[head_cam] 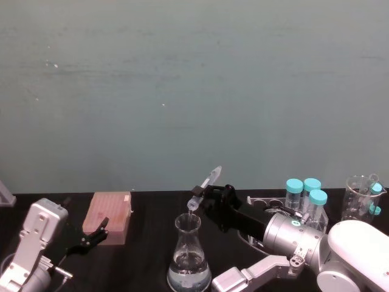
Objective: Pour the liquid from the test tube into the beaker using one hand.
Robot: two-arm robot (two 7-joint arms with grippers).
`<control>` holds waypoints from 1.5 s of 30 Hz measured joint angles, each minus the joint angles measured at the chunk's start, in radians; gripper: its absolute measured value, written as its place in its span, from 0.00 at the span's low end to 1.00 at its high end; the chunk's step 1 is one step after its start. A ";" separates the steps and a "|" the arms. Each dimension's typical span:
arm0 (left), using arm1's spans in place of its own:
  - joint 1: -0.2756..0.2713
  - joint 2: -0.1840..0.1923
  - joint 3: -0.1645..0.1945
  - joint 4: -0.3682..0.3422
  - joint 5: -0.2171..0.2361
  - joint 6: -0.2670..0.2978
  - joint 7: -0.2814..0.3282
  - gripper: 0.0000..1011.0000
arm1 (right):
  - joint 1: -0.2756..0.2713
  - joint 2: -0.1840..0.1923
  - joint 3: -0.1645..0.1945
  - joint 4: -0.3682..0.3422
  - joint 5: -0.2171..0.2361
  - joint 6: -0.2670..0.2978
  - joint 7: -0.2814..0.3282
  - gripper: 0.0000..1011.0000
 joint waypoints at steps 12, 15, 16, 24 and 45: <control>0.000 0.000 0.000 0.000 0.000 0.000 0.000 0.99 | 0.011 0.003 -0.014 0.003 -0.021 0.010 -0.017 0.20; 0.000 0.000 0.000 0.000 0.000 0.000 0.000 0.99 | 0.013 0.004 -0.017 0.004 -0.027 0.013 -0.021 0.20; 0.000 0.000 0.000 0.000 0.000 0.000 0.000 0.99 | 0.015 0.005 -0.019 0.004 -0.031 0.015 -0.024 0.20; 0.000 0.000 0.000 0.000 0.000 0.000 0.000 0.99 | 0.023 0.008 -0.032 0.009 -0.049 0.019 -0.040 0.20; 0.000 0.000 0.000 0.000 0.000 0.000 0.000 0.99 | -0.038 -0.007 0.107 -0.054 0.350 0.005 0.258 0.20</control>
